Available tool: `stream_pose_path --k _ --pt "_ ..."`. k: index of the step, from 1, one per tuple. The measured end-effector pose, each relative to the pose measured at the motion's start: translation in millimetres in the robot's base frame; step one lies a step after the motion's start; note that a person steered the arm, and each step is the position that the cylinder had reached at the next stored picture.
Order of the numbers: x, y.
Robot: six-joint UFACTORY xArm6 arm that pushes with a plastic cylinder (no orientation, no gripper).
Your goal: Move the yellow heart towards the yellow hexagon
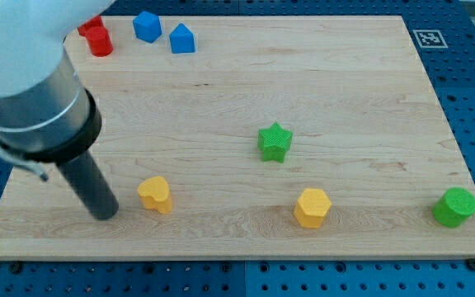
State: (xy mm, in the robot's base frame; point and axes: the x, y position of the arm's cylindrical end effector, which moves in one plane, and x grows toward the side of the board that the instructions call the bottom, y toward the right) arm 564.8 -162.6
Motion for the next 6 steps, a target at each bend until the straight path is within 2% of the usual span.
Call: stream_pose_path --k 1,5,6 --pt "-13.0 38.3" --pt "1.4 116.5" --pt "-19.1 117.8"
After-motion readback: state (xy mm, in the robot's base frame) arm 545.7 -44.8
